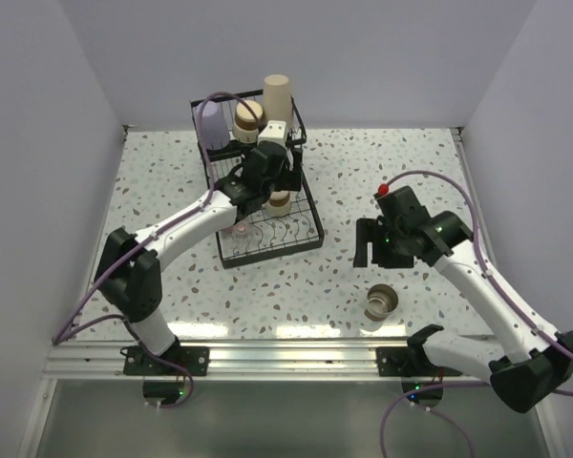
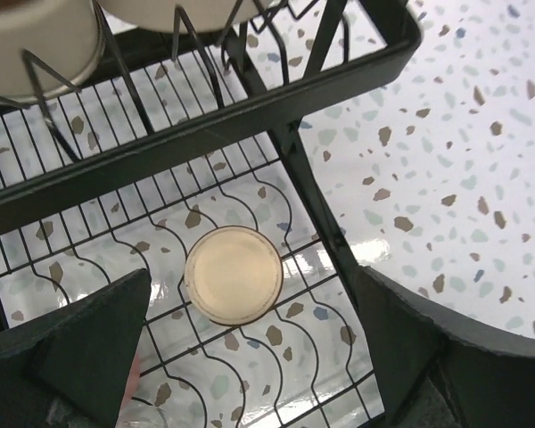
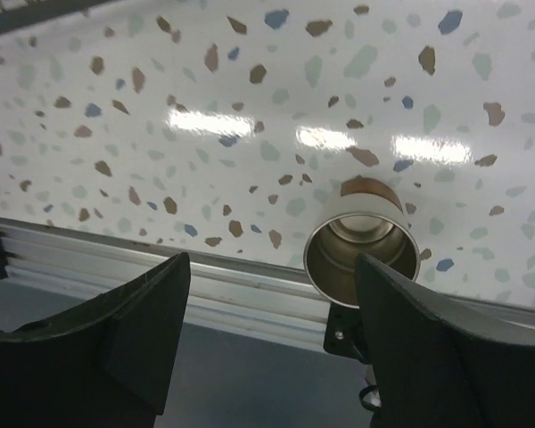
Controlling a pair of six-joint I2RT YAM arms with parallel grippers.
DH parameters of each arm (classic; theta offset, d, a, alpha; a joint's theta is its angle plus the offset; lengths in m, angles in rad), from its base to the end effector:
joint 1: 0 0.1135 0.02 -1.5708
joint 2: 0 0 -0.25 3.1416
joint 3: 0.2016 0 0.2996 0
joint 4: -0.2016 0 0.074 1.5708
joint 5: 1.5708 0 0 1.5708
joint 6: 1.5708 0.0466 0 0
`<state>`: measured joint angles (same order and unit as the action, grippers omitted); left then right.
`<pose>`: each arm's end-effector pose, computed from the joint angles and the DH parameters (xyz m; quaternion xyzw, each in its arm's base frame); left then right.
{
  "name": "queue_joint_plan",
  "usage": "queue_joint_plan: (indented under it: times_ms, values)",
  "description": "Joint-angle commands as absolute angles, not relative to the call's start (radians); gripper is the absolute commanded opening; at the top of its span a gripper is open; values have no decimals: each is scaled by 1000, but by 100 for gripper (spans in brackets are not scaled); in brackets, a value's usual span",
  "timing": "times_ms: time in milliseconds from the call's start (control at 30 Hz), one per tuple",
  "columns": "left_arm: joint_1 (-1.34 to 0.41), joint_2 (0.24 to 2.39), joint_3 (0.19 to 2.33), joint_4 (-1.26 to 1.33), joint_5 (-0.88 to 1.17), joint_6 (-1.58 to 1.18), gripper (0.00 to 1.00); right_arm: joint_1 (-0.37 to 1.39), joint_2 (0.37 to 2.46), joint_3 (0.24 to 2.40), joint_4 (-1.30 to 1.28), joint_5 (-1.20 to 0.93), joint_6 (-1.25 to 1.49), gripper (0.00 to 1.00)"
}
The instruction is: Load the cups into the dish rack
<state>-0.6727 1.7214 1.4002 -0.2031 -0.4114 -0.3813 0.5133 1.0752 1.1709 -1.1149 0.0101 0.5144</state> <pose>0.3683 -0.2696 0.2665 0.0221 0.8538 -0.0931 0.5118 0.2187 0.1227 0.3185 0.0019 0.9622 0.1296 0.2395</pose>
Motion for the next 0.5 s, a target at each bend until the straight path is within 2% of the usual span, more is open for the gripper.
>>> queue_joint_plan:
  times_ms: [0, 133, 333, 467]
  values:
    - [-681, 1625, 1398, -176, -397, -407, 100, 541, 1086, 1111, -1161, 23, 483, 77]
    - [-681, 1566, 1397, -192, -384, -408, 100, 597, 1098, 1052, -1126, 43, 514, 71]
    - [-681, 1500, 1387, -201, -362, -416, 99, 675, 1157, 1026, -1127, 124, 569, 68]
    - [-681, 1464, 1368, -203, -364, -417, 99, 676, 1160, 982, -1105, 147, 571, 58]
